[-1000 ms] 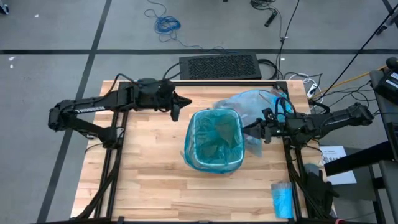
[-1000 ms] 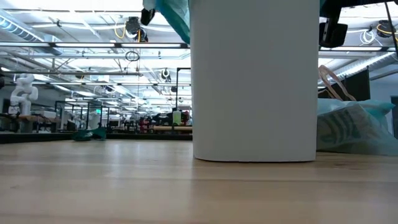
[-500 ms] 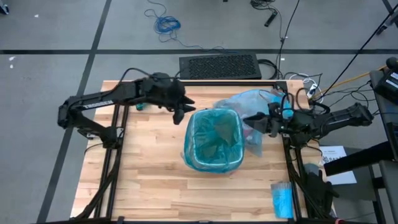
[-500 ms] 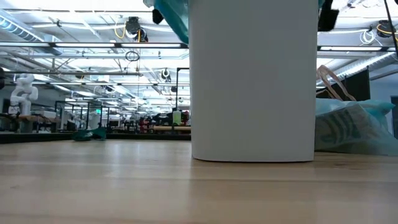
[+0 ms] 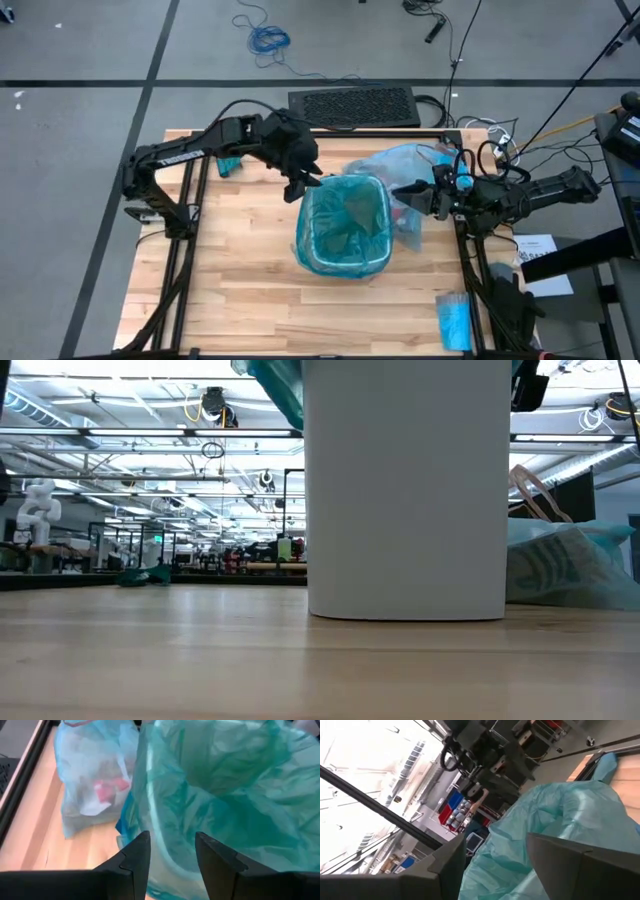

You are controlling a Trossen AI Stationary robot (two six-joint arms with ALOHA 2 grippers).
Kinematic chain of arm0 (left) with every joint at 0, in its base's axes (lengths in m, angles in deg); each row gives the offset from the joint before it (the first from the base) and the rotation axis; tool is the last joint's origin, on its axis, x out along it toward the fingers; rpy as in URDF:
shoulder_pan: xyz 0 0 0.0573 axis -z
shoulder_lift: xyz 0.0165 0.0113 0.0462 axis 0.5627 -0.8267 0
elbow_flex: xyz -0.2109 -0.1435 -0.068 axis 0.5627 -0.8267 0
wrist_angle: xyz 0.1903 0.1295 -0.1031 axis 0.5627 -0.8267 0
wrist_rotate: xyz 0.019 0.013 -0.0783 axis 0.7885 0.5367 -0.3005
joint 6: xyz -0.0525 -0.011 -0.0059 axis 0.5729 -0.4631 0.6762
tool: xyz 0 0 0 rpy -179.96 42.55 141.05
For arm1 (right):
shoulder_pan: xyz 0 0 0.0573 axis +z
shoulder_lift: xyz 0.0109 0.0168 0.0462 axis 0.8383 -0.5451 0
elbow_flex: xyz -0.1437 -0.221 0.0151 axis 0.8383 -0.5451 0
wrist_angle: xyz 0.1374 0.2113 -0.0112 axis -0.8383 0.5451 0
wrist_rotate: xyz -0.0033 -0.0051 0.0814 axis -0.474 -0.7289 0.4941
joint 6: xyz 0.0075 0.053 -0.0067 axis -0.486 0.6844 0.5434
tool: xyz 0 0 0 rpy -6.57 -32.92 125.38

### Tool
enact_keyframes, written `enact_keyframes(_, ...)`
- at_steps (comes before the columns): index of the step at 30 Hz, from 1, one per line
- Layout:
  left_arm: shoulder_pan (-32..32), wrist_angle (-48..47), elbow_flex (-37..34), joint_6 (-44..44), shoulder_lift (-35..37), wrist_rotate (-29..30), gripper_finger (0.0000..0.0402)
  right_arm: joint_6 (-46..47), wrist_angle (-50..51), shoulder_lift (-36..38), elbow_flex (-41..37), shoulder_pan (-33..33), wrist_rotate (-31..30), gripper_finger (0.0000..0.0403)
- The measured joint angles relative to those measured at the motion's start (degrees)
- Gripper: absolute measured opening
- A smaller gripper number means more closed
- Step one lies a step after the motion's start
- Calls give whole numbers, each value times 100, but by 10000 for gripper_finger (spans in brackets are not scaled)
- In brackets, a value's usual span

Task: Place trash/remove bag and relplace
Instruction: Insert the blue trash bag into the white trash bin

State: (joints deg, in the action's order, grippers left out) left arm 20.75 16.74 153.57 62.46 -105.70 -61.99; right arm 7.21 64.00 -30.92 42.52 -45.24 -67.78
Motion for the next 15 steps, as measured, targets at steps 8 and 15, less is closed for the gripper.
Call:
enact_keyframes(8, 88, -74, 84, 161, -378, -129, 150, 18, 633, 314, 0, 0, 6, 199)
enact_keyframes(15, 199, -60, 84, 541, -667, 114, 138, 22, 1002, 822, 0, -1, 29, 199)
